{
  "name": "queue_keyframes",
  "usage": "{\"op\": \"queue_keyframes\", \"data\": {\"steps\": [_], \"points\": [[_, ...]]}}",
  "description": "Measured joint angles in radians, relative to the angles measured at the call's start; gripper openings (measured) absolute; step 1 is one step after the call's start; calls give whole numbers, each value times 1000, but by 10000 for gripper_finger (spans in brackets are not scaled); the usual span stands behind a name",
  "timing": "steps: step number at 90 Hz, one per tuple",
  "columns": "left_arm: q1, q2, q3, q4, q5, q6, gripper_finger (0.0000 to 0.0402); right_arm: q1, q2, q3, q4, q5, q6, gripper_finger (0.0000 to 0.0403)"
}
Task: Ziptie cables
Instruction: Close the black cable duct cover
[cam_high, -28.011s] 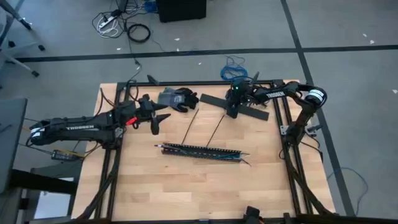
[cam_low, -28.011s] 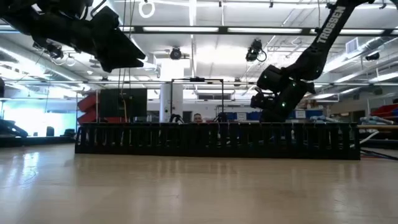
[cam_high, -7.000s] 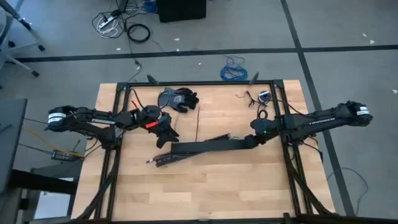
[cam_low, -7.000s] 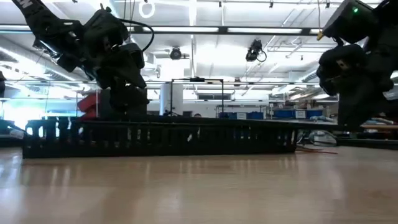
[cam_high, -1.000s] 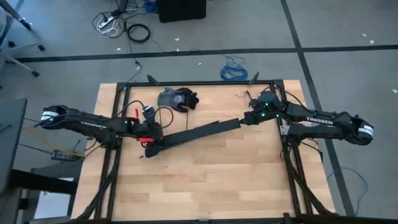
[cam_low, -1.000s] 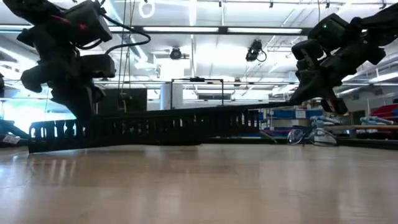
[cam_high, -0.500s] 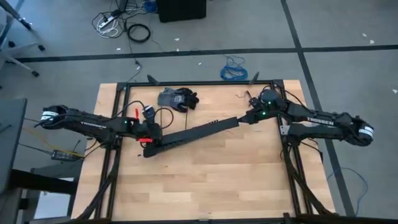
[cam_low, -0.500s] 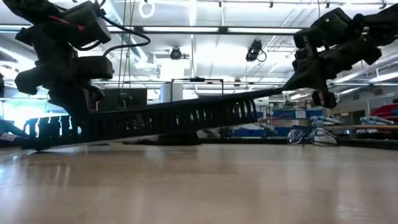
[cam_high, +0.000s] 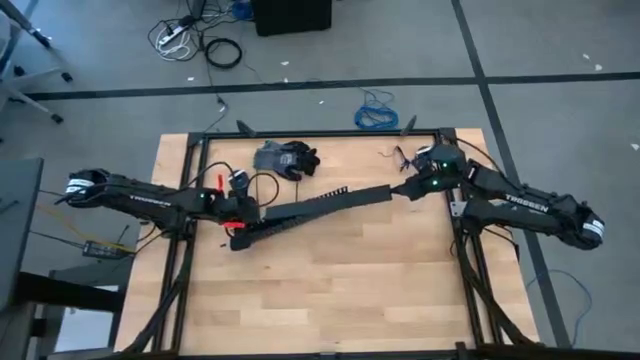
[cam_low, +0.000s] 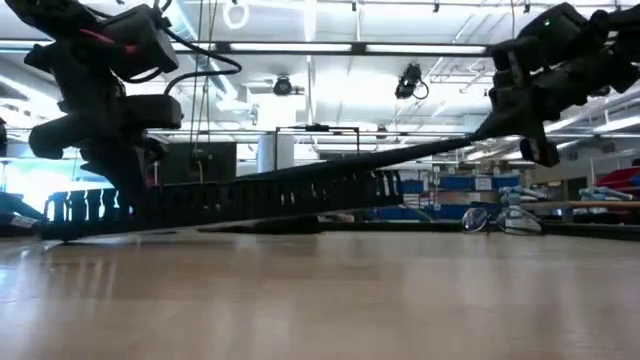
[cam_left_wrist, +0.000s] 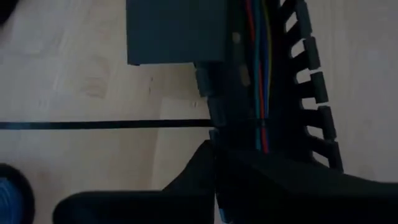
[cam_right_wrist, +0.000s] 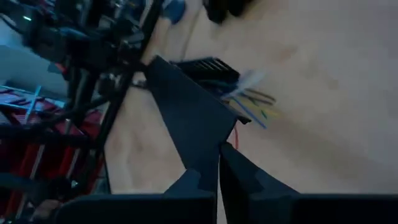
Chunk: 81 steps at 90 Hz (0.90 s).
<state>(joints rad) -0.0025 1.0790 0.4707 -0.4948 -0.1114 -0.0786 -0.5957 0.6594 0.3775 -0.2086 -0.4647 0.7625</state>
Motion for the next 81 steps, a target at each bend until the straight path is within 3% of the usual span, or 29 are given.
{"op": "queue_keyframes", "data": {"steps": [26,45,67,81], "points": [[0,3,-4,20,-31,80,0,-5,-1,1,188,-67,-28,1],[0,3,-4,28,-33,94,0,-1,7,1,204,-67,-12,1],[0,3,-3,112,-26,181,0,89,85,1,294,-145,-524,0],[0,2,-3,133,-21,175,0,200,170,1,291,-87,-652,1]]}}
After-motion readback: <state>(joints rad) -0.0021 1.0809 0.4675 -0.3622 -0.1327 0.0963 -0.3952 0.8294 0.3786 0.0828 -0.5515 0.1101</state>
